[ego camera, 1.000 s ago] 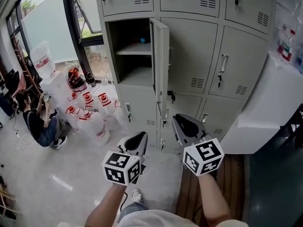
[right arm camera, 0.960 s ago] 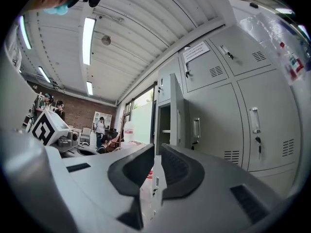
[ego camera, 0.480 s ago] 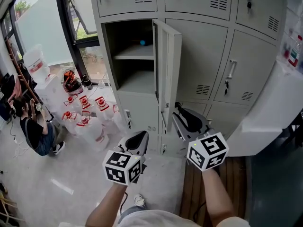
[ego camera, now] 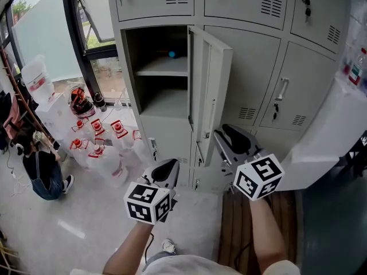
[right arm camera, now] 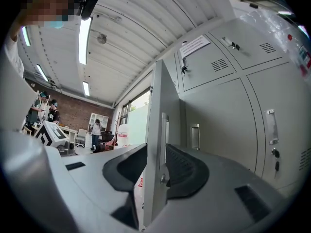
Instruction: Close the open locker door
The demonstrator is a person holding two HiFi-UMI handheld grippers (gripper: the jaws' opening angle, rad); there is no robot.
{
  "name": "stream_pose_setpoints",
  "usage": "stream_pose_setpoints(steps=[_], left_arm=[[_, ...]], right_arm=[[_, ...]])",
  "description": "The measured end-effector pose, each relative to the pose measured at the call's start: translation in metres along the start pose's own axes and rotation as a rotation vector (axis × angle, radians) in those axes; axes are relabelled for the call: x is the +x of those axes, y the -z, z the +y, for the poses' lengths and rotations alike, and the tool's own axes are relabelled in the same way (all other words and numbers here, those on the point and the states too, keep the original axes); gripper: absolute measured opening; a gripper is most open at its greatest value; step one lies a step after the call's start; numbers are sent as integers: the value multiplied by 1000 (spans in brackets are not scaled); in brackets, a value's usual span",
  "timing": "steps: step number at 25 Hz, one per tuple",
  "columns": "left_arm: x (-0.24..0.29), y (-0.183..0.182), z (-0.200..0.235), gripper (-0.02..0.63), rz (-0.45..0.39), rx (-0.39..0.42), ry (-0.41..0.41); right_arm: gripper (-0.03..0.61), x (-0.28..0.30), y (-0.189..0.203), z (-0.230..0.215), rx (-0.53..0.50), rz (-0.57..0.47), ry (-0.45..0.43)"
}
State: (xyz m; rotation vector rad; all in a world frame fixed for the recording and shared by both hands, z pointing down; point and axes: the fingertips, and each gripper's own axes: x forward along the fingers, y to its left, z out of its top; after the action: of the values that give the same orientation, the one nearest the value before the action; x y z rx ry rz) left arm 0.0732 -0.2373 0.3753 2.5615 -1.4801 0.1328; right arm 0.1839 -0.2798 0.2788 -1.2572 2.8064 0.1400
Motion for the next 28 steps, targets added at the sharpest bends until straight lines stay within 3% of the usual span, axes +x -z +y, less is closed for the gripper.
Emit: stream_pose_setpoints(steps=[7, 28], left_arm=[[0, -2, 11, 6, -1, -1, 12], [-29, -8, 65, 6, -24, -21, -9]], right_arm=[[143, 11, 1, 4, -2, 11, -49], [130, 67, 1, 72, -25, 43, -153]])
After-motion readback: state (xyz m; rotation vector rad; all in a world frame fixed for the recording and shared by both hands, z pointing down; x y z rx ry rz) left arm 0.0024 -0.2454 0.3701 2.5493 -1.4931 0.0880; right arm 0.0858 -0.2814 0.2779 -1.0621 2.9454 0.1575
